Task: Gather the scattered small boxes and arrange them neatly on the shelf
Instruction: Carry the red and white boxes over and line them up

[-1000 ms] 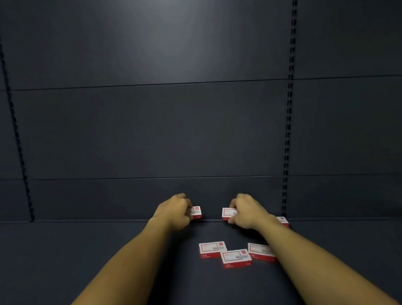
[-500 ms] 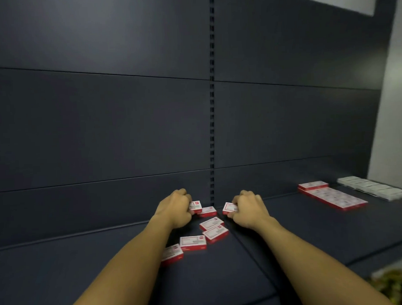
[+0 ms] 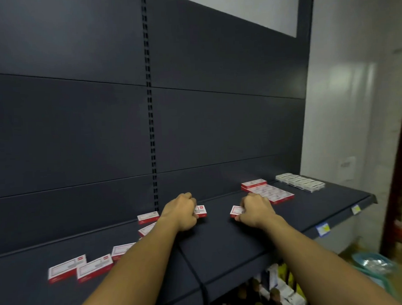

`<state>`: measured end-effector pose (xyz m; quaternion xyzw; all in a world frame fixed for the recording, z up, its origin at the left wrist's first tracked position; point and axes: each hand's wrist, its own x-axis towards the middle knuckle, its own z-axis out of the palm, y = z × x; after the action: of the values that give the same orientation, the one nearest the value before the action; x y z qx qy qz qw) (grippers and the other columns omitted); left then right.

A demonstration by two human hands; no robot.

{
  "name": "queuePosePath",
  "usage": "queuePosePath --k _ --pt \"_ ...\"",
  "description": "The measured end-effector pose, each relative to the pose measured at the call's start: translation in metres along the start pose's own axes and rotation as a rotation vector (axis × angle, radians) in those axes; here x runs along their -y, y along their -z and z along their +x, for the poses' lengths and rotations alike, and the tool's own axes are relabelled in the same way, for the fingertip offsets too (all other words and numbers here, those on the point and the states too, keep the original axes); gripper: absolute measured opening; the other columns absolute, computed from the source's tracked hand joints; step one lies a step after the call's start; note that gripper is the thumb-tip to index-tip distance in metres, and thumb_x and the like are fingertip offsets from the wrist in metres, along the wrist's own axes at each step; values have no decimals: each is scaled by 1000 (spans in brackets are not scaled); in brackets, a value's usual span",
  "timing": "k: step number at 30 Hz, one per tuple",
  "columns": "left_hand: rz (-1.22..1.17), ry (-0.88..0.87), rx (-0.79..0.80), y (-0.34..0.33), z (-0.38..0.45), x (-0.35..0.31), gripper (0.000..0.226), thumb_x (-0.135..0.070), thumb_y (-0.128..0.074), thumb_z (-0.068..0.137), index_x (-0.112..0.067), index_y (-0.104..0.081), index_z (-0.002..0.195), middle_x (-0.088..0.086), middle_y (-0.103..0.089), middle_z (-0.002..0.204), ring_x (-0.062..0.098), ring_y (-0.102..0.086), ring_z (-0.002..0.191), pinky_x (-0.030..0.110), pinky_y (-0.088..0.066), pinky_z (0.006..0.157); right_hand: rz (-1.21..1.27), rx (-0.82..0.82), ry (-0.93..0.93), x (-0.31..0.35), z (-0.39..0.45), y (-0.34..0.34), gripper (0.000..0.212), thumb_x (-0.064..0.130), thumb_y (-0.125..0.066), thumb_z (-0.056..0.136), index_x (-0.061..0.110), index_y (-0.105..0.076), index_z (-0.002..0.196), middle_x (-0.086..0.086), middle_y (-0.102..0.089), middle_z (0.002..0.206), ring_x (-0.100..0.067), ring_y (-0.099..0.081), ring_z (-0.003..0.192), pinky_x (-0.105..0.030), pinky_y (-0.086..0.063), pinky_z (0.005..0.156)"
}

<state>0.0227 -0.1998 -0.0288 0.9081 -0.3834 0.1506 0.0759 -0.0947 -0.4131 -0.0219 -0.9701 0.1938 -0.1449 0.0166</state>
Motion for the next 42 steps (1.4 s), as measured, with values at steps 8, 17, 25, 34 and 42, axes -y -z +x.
queuePosePath --k 8,17,25,34,42 --pt "4 -45 15 -8 19 -85 32 -29 -60 92 -13 -60 120 1 -49 118 22 -52 111 35 -47 84 -7 11 -107 -103 -32 9 49 56 -70 79 17 -65 109 -6 -63 120 -26 -56 114 -37 -40 96" --pt "-10 -88 -10 -17 45 -185 31 -30 -60 92 -14 -62 118 0 -50 116 22 -53 110 37 -49 86 -16 0 -144 -205 -58 25 47 53 -71 77 21 -64 112 -4 -59 119 -25 -54 116 -37 -40 97" --pt "-48 -102 0 -27 69 -248 34 -33 -63 91 -15 -62 120 -1 -51 123 22 -53 111 40 -51 91 3 -21 -142 -269 -70 31 43 52 -75 76 21 -67 104 -4 -60 113 -25 -56 109 -37 -44 94" --pt "-65 -125 0 -37 111 -291 35 -36 -63 92 -14 -63 120 -1 -52 121 23 -55 108 41 -51 90 0 -77 -125 -313 -56 32 37 47 -71 82 23 -65 109 -3 -58 115 -24 -54 110 -37 -40 94" --pt "-78 -122 -9 -55 170 -308 32 -32 -61 91 -15 -65 118 1 -52 121 26 -56 112 41 -50 93 -6 -82 -88 -342 -18 26 38 46 -71 82 23 -65 113 -3 -56 118 -25 -52 113 -39 -39 97"
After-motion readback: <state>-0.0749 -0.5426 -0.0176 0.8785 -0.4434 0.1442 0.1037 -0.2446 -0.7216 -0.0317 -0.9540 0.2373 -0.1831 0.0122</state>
